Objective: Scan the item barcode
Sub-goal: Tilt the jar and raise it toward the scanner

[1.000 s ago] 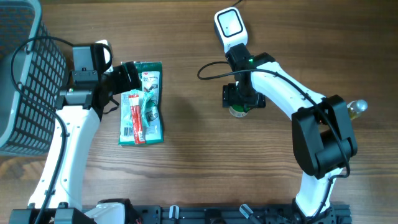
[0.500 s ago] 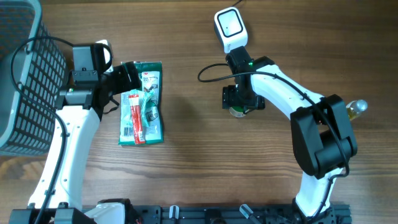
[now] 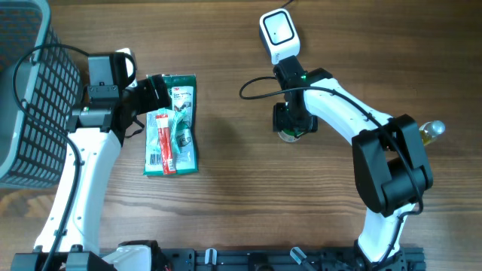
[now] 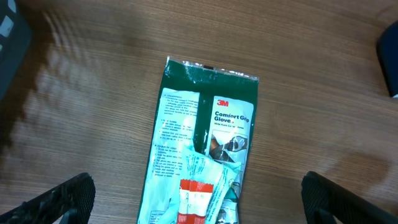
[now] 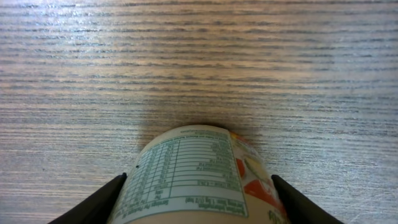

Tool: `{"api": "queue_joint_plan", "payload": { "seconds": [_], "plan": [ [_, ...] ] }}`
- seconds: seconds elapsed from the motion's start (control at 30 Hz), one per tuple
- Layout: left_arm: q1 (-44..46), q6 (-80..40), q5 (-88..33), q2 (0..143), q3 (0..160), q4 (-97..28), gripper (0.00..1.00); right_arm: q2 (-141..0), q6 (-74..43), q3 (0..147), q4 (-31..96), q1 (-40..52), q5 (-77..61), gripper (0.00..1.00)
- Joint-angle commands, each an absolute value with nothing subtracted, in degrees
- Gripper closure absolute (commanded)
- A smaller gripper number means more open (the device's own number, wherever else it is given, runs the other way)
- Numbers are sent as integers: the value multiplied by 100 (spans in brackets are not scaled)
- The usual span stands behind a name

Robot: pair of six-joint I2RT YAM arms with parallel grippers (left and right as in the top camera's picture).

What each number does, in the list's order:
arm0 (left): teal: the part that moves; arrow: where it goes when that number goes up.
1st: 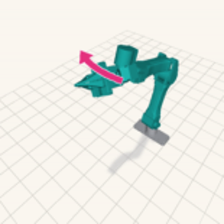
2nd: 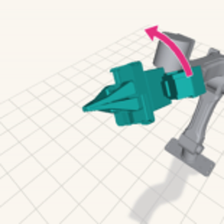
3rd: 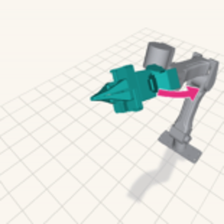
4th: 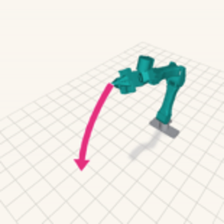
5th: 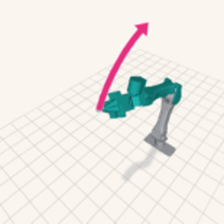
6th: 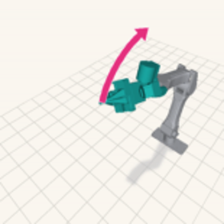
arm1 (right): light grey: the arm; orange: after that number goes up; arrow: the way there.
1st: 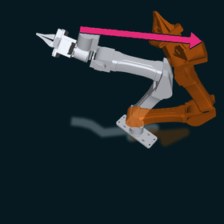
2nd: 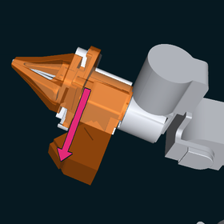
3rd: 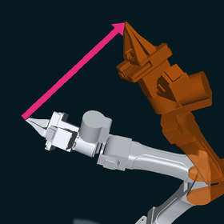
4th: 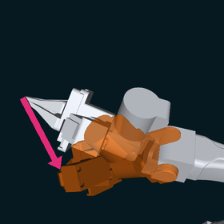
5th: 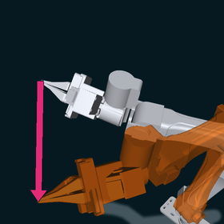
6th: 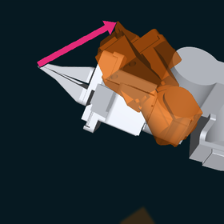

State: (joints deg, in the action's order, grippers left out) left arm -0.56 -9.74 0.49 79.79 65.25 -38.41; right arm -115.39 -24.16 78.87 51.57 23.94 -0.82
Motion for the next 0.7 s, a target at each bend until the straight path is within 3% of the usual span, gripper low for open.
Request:
{"api": "queue_joint_plan", "payload": {
  "seconds": [0.0, 0.07, 0.13, 0.33, 0.53, 0.67],
  "plan": [
    [-86, -945, 1, 7918, 6589, -3824, 0, -11179, -2418, 8079, 5481, 2390, -51, 49],
    [-86, -943, 1, 7918, 6589, -3824, 0, -10849, -2460, 8311, 5843, 2390, -86, 65],
    [-86, -943, 1, 7918, 6589, -3824, 0, -10460, -2462, 8503, 6123, 2390, -591, 71],
    [-86, -943, 1, 7918, 6589, -3824, 0, -9657, -2834, 8523, 6495, 2392, -4021, 68],
    [-86, -943, 1, 7918, 6589, -3824, 0, -9618, -4858, 8523, 6890, 2392, -4816, 72],
    [-86, -943, 1, 7918, 6589, -3824, 0, -9618, -5596, 8523, 6888, 2392, -5459, 70]
  ]
}}
